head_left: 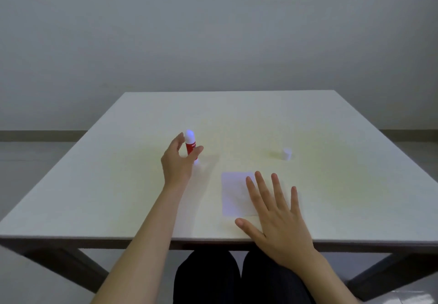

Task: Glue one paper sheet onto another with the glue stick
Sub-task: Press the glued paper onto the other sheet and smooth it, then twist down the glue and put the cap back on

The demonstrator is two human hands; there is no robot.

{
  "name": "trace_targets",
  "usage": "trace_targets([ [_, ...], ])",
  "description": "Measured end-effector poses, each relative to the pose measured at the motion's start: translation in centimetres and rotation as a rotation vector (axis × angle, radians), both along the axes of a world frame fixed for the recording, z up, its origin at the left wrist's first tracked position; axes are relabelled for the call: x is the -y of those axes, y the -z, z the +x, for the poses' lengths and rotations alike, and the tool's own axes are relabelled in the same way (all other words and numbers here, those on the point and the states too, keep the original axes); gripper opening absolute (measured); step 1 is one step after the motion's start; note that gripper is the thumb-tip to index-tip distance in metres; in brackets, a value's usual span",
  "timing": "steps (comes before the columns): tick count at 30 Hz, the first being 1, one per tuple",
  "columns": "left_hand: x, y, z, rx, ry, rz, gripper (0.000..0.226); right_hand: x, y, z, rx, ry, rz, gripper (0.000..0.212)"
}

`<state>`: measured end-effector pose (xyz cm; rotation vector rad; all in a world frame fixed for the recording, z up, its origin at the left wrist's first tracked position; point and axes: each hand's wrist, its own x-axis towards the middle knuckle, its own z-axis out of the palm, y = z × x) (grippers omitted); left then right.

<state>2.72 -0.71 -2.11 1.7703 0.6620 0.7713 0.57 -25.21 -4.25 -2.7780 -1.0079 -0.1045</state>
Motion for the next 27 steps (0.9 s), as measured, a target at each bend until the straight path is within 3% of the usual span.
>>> trace_targets([
  [2, 0.2, -0.2, 0.3, -0.007, -0.008, 0.022, 0.011, 0.0, 0.1, 0.1, -0.009, -0.004, 0.0, 0.081],
  [5, 0.8, -1.2, 0.0, 0.042, 0.013, -0.067, 0.024, -0.2, -0.1, 0.4, -0.07, 0.014, 0.058, 0.088],
  [8, 3.4, -2.9, -1.0, 0.162, 0.297, -0.259, 0.019, -1.5, -2.3, 0.6, -0.37, 0.206, 0.604, 0.094],
  [9, 4.5, -3.5, -1.3, 0.186, 0.389, -0.291, 0.016, -2.2, -3.1, 0.7, -0.393, 0.255, 0.79, 0.086],
  [11, 6.3, -4.8, -1.9, 0.237, 0.509, -0.341, 0.011, -3.8, -4.9, 1.4, -0.418, 0.324, 0.964, 0.063],
  [12, 6.9, -5.4, -2.1, 0.265, 0.547, -0.367, 0.015, -4.6, -5.9, 1.8, -0.555, 0.346, 1.035, 0.057],
  [15, 7.4, -7.0, -2.6, 0.316, 0.586, -0.414, 0.02, -5.7, -8.3, 2.2, -1.257, 0.303, 1.223, 0.065],
  [18, 7.4, -7.9, -2.8, 0.364, 0.573, -0.444, 0.016, -5.4, -8.8, 2.0, -1.557, 0.147, 1.394, 0.059],
  [23, 7.5, -8.7, -3.7, 0.353, 0.592, -0.367, 0.013, -4.7, -9.1, 1.6, -1.646, -0.008, 1.396, 0.054],
  [26, 7.7, -8.6, -3.8, 0.35, 0.583, -0.379, 0.013, -4.6, -9.1, 1.4, -1.505, -0.026, 1.397, 0.044],
  [27, 7.8, -8.6, -3.8, 0.358, 0.573, -0.394, 0.013, -4.8, -8.8, 1.3, -1.348, -0.034, 1.425, 0.038],
])
